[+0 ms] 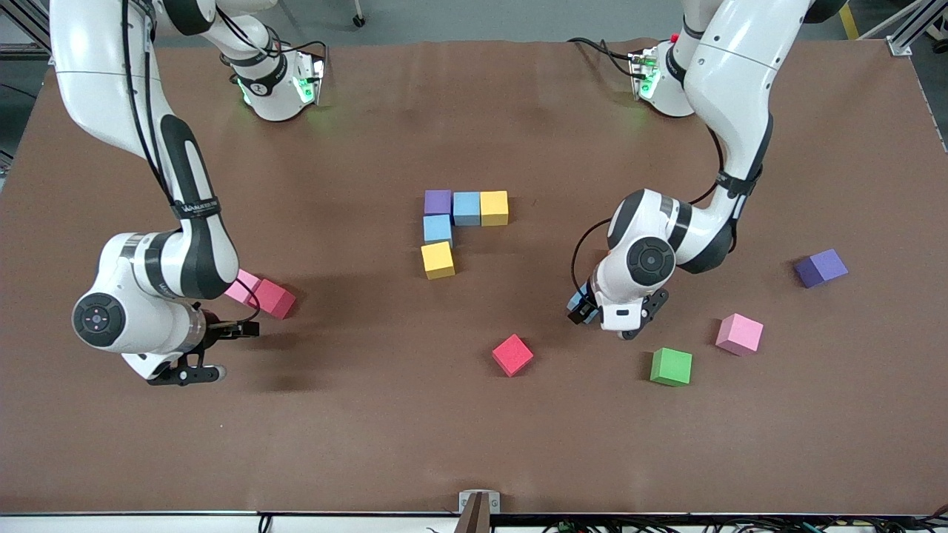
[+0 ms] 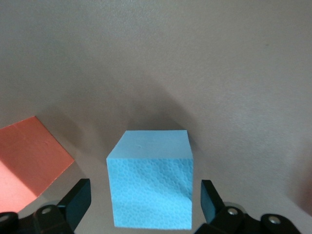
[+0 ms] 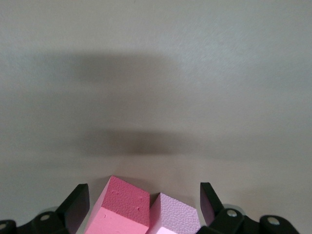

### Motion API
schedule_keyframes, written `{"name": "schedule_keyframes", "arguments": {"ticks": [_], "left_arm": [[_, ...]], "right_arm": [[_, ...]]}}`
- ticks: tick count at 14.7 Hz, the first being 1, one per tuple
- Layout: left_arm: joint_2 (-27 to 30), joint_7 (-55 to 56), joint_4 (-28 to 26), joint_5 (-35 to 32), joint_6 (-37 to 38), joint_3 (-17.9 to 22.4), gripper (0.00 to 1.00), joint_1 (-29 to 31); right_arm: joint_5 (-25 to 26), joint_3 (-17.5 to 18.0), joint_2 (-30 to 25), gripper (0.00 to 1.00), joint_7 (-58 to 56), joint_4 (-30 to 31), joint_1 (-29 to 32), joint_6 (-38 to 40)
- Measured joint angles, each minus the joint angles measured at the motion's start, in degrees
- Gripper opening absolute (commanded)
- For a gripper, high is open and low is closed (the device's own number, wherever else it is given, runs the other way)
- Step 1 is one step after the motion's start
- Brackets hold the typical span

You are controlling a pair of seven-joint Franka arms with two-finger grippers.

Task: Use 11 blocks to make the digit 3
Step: 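Place the blue block with the left gripper while the right gripper grasps pink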

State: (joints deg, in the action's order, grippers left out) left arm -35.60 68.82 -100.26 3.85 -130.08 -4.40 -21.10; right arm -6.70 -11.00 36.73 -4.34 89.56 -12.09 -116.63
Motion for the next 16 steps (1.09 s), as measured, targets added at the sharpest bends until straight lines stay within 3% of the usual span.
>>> {"name": "schedule_keyframes", "arguments": {"ticks": [2, 4, 9, 16], "left_arm": [[-0.6, 0.1, 0.0, 0.0, -0.6, 0.1, 0.57, 0.2], [-0.7, 2.0, 0.1, 0.1, -1.1, 0.2, 0.37, 0.4], [-0.3, 17.1, 2.2, 0.1, -1.4, -0.3, 0.24, -2.8], [0.2, 53.8, 4.4, 0.1, -1.4, -0.5, 0.24, -13.7]], "right_arm": [[0.0, 0.3, 0.0, 1.00, 0.2, 0.8, -0.9, -0.3], [0.0, 0.3, -0.1, 1.00, 0.5, 1.7, -1.8, -1.3], [-1.1, 0.3, -0.2, 1.00, 5.6, 6.4, -2.2, -4.5], [-1.1, 0.2, -2.0, 1.00, 14.4, 10.0, -4.0, -4.8]]}}
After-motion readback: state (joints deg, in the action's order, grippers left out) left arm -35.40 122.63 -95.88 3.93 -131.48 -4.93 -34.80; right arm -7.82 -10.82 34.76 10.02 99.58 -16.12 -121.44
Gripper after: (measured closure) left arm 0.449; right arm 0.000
